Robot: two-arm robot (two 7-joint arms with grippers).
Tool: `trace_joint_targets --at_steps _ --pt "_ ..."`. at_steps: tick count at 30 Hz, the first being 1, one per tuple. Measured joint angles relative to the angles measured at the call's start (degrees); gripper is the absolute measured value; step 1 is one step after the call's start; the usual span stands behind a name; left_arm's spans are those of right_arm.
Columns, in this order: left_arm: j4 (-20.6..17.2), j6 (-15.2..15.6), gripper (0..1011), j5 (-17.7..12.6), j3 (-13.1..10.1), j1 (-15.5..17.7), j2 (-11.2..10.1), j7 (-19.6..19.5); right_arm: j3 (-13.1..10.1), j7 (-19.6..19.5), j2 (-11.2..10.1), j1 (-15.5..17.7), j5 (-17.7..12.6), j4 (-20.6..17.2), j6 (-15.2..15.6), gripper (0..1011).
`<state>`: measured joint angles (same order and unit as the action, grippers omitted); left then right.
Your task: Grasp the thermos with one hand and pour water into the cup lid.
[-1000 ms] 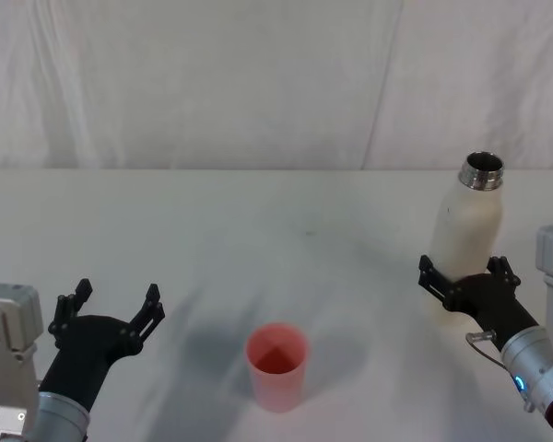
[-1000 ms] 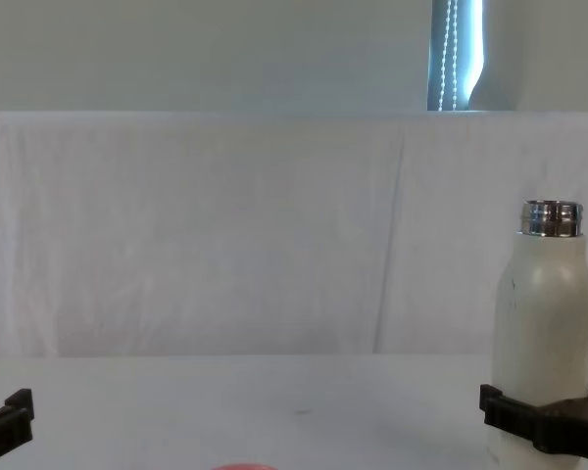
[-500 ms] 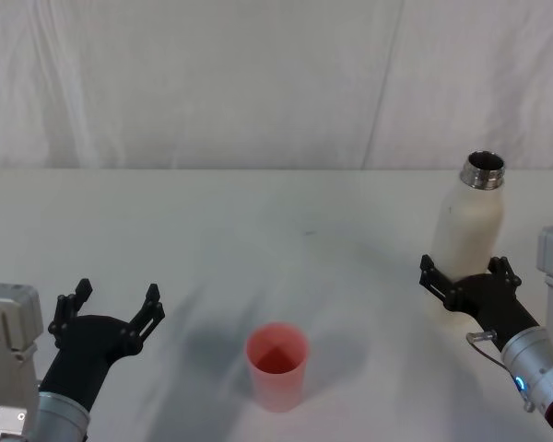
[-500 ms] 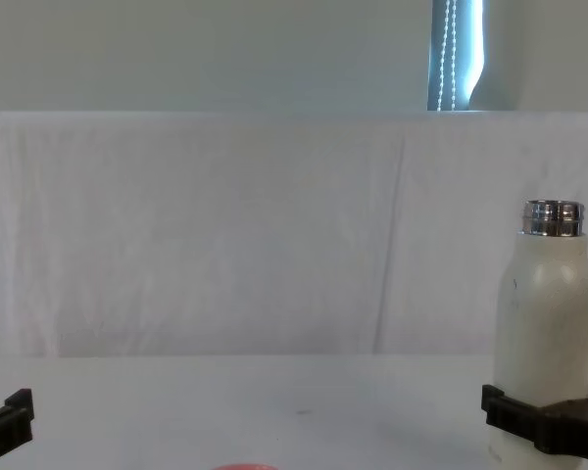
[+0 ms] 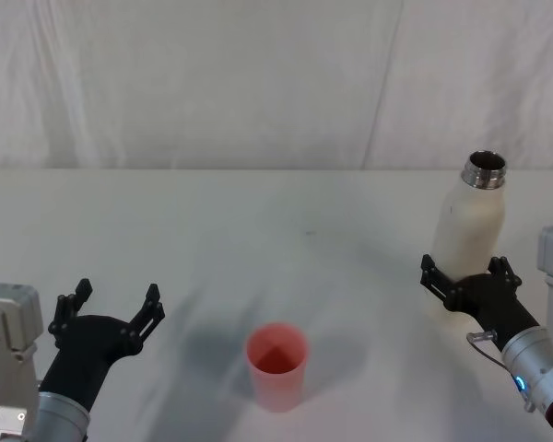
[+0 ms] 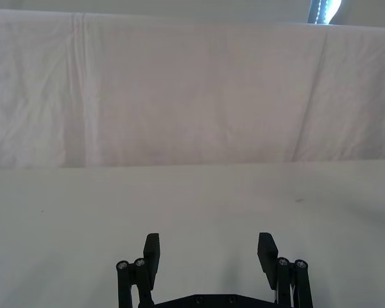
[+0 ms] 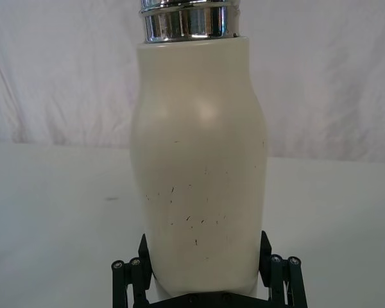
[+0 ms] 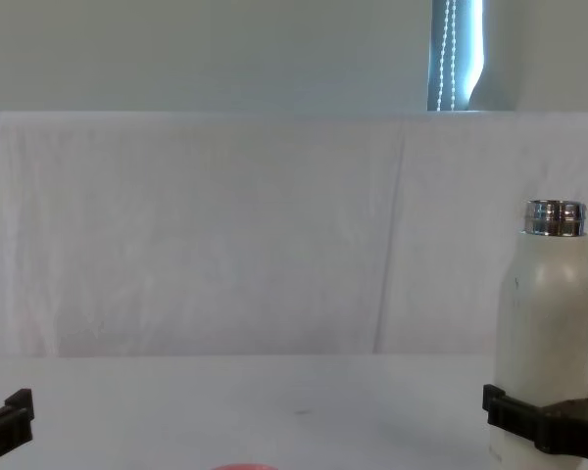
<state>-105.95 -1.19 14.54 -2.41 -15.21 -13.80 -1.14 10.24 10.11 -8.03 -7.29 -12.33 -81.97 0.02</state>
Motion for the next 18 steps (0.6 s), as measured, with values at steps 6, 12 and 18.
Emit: trace_joint_targets --at_steps 6,12,18 --pt "0.0 0.0 1001 0.0 0.0 0.0 0.0 0.0 0.0 0.0 0.0 0.0 0.0 0.0 0.0 950" --pt "0.0 0.0 1001 0.0 0.0 0.0 0.0 0.0 0.0 -0.1 0.0 0.0 0.0 -0.1 0.1 950" --pt "0.0 0.0 1001 0.0 0.0 0.0 0.0 0.0 0.0 -0.1 0.0 0.0 0.0 -0.1 0.1 950"
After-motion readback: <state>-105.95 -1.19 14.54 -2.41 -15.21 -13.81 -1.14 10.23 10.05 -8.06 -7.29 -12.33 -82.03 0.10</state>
